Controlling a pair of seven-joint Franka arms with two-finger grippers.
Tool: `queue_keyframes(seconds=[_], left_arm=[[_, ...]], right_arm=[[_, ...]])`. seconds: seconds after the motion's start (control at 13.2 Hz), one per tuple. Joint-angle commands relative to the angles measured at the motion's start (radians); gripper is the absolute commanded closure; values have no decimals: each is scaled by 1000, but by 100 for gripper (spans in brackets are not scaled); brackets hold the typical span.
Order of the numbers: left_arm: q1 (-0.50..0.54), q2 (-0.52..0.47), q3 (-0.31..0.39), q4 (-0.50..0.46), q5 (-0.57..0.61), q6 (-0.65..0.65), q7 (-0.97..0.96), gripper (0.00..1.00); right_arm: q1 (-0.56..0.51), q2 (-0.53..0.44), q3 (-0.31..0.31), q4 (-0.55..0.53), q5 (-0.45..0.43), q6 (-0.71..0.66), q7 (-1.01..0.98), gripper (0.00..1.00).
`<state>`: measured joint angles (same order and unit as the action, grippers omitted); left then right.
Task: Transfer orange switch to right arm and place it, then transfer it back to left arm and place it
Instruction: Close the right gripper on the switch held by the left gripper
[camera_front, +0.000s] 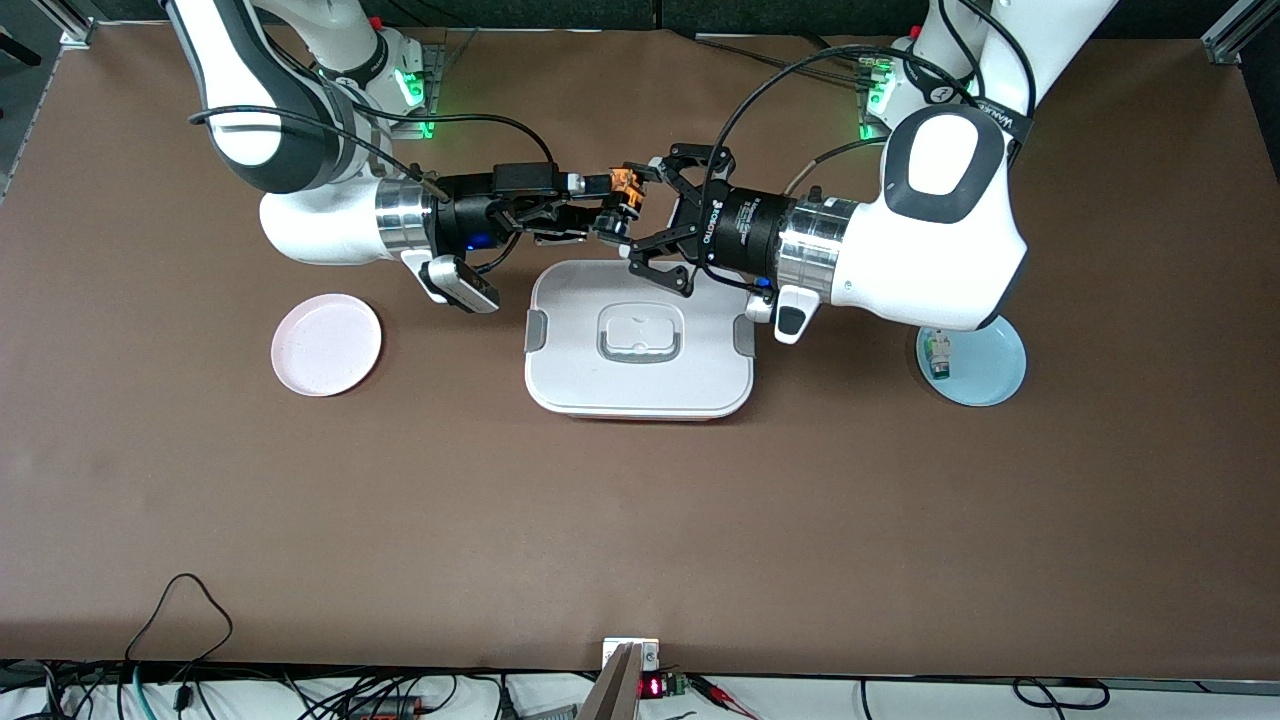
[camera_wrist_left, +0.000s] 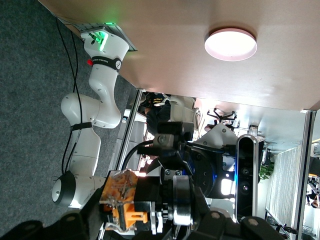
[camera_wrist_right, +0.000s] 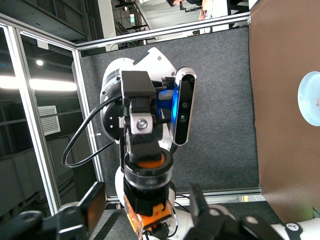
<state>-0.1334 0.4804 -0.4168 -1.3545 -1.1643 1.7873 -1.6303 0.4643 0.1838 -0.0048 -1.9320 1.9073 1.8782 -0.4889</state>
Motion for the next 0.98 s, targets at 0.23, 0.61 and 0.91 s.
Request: queue_keyframes(seconds=[0.23,0.61,0.91], left_arm=[[-2,9,0,18,-29,0,-16,79],[-2,9,0,18,-29,0,-16,79],[-3,9,0,18,-29,0,-16,78]], right_arm=[[-1,-24,5,-18,24,4,-54,64],[-1,-21,5,-18,26,2,-71,70],[-3,-20,5,-19,24,1,-103,71]])
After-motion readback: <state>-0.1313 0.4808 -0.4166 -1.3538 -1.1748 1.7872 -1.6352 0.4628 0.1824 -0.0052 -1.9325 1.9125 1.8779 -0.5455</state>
